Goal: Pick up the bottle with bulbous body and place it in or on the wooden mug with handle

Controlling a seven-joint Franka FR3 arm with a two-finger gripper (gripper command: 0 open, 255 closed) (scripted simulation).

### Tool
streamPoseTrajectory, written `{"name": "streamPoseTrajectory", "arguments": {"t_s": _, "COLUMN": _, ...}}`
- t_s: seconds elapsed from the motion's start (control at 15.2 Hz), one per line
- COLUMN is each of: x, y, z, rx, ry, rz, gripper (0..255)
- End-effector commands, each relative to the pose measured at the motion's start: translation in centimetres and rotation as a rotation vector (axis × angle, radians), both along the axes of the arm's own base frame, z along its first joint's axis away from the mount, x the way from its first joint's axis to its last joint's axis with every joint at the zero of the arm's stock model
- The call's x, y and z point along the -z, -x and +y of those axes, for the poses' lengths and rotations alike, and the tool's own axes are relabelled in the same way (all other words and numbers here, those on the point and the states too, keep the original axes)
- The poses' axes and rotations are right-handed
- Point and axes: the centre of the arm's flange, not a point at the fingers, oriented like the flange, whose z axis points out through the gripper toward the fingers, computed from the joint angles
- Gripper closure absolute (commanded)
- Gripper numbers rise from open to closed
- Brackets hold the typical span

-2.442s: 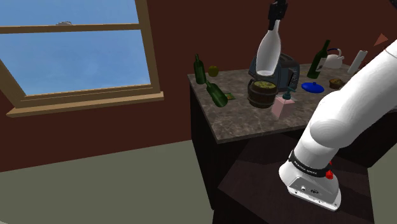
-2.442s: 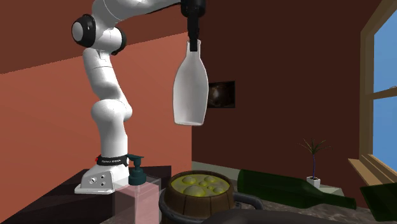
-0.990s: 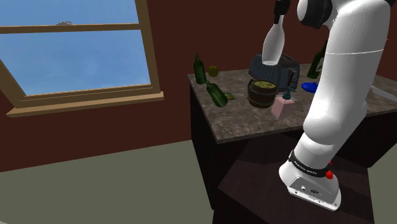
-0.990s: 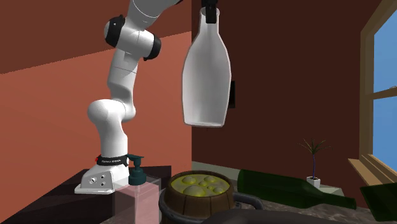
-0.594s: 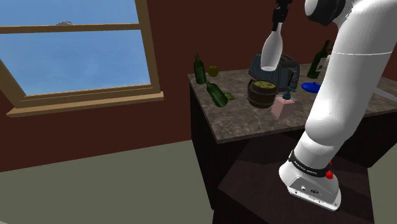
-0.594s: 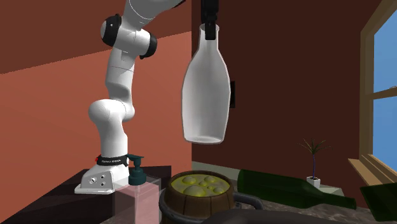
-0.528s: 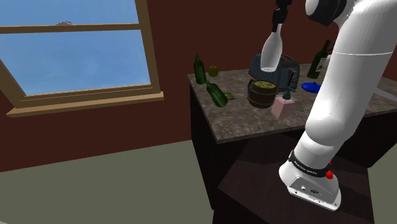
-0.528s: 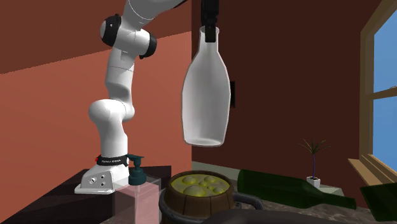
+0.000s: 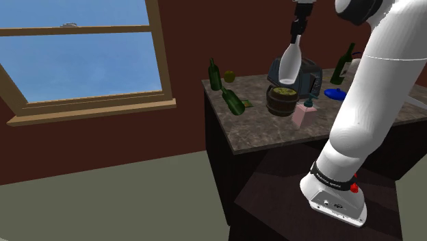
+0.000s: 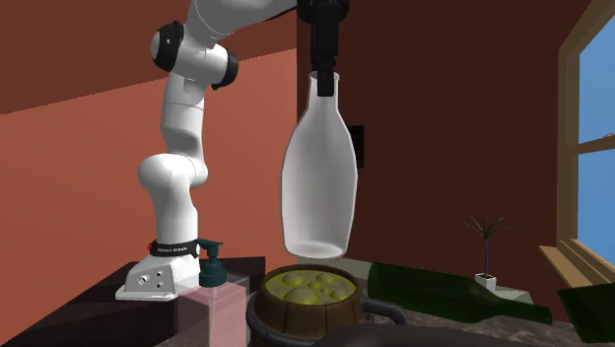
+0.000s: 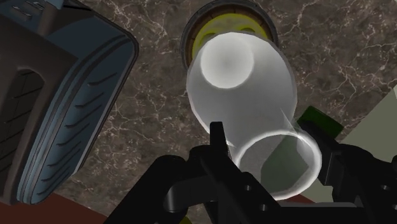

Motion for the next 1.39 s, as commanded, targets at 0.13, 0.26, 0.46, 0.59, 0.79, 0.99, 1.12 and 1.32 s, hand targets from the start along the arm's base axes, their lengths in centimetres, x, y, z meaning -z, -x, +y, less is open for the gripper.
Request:
{"name": "streamPoseTrajectory", "arguments": {"t_s": 0.13, "x": 2.1, "y": -0.1, "z": 0.1, "rx": 0.0, "ry": 0.001, "rz": -0.001, "gripper": 255}}
{"name": "streamPoseTrajectory", "arguments": {"t_s": 0.26, "x": 3.2, "y": -0.1, "z": 0.1, "rx": 0.0, "ry": 0.001, "rz": -0.001, "gripper": 255}}
{"name": "streamPoseTrajectory", "arguments": {"t_s": 0.46, "x": 4.2, "y": -0.1, "z": 0.1, "rx": 0.0, "ry": 0.001, "rz": -0.001, "gripper": 255}}
{"name": "streamPoseTrajectory", "arguments": {"t_s": 0.59, "x": 4.2, "y": -0.1, "z": 0.1, "rx": 0.0, "ry": 0.001, "rz": -0.001, "gripper": 255}}
{"name": "streamPoseTrajectory", "arguments": {"t_s": 0.79, "x": 4.2, "y": -0.1, "z": 0.1, "rx": 0.0, "ry": 0.001, "rz": -0.001, "gripper": 255}}
{"name": "streamPoseTrajectory", "arguments": {"t_s": 0.99, "x": 4.2, "y": -0.1, "z": 0.1, "rx": 0.0, "ry": 0.001, "rz": -0.001, "gripper": 0}}
{"name": "streamPoseTrajectory", "arguments": {"t_s": 1.12, "x": 4.2, "y": -0.1, "z": 0.1, "rx": 0.0, "ry": 0.001, "rz": -0.001, "gripper": 0}}
{"name": "streamPoseTrajectory", "arguments": {"t_s": 1.32, "x": 4.2, "y": -0.1, "z": 0.1, "rx": 0.0, "ry": 0.001, "rz": -0.001, "gripper": 0}}
